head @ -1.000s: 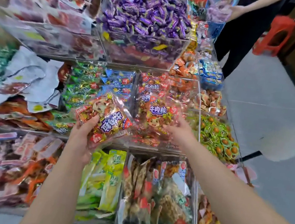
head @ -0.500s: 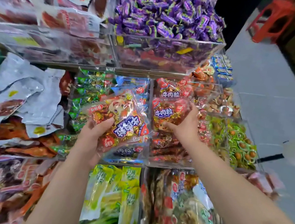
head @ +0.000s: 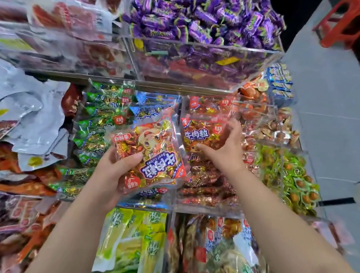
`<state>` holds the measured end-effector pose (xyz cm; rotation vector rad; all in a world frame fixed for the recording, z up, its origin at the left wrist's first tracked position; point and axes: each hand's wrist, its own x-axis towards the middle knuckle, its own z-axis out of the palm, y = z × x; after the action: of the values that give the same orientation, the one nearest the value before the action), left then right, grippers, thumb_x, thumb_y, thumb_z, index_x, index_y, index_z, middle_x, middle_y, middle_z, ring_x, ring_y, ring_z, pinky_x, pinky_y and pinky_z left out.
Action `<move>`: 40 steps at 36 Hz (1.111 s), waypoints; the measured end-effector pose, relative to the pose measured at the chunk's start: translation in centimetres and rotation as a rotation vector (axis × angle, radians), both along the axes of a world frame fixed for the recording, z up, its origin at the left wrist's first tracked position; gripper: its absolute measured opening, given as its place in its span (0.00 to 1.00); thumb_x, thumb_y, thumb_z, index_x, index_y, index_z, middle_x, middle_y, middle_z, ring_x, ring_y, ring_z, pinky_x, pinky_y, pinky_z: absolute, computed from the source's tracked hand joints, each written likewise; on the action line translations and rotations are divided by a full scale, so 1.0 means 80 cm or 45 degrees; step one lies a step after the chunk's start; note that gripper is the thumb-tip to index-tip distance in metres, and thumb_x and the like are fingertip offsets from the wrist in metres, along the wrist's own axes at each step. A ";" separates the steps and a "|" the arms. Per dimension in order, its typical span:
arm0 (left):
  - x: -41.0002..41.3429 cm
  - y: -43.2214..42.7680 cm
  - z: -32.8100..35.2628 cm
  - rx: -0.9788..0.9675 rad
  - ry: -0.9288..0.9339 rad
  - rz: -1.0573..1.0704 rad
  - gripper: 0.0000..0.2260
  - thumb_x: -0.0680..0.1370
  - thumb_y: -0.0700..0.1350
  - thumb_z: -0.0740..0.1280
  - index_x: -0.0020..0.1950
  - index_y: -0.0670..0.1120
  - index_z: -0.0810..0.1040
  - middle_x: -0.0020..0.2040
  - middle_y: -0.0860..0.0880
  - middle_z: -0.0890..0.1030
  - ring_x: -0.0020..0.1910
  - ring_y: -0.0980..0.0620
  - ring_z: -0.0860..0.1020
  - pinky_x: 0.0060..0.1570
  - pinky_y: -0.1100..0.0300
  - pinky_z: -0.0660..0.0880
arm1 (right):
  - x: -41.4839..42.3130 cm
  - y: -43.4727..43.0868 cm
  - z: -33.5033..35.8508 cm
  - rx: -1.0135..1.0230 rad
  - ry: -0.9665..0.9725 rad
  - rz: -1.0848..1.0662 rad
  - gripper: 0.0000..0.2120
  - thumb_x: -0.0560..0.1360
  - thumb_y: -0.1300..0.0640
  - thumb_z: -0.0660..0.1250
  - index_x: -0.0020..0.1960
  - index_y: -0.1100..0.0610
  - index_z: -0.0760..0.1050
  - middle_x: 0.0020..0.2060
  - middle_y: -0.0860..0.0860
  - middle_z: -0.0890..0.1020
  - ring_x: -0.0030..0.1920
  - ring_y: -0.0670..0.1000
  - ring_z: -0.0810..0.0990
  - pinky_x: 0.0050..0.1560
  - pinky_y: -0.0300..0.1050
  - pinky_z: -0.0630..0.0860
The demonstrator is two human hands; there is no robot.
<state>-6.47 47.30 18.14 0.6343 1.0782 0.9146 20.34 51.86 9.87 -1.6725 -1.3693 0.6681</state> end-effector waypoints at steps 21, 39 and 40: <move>0.018 -0.002 0.010 0.028 0.117 -0.006 0.23 0.64 0.46 0.73 0.58 0.49 0.75 0.48 0.46 0.86 0.43 0.45 0.85 0.35 0.53 0.81 | 0.031 -0.012 0.011 -0.453 0.033 0.140 0.67 0.51 0.31 0.74 0.73 0.43 0.31 0.74 0.43 0.40 0.75 0.49 0.43 0.74 0.52 0.46; 0.101 -0.014 0.020 0.066 0.471 -0.035 0.56 0.45 0.67 0.80 0.70 0.52 0.67 0.65 0.48 0.77 0.61 0.41 0.77 0.55 0.39 0.77 | 0.001 -0.114 0.099 -0.682 0.723 0.336 0.27 0.63 0.57 0.78 0.57 0.46 0.70 0.47 0.46 0.82 0.43 0.45 0.83 0.34 0.34 0.76; 0.101 -0.015 0.020 0.076 0.479 -0.020 0.55 0.45 0.68 0.80 0.69 0.52 0.69 0.64 0.49 0.77 0.61 0.43 0.77 0.56 0.41 0.77 | 0.004 -0.115 0.098 -0.633 0.792 0.263 0.27 0.61 0.58 0.78 0.56 0.46 0.72 0.48 0.48 0.82 0.44 0.47 0.83 0.37 0.36 0.78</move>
<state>1.63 46.10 19.75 0.8872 1.3812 0.8347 20.67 42.63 17.72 -1.4905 -0.9653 1.5985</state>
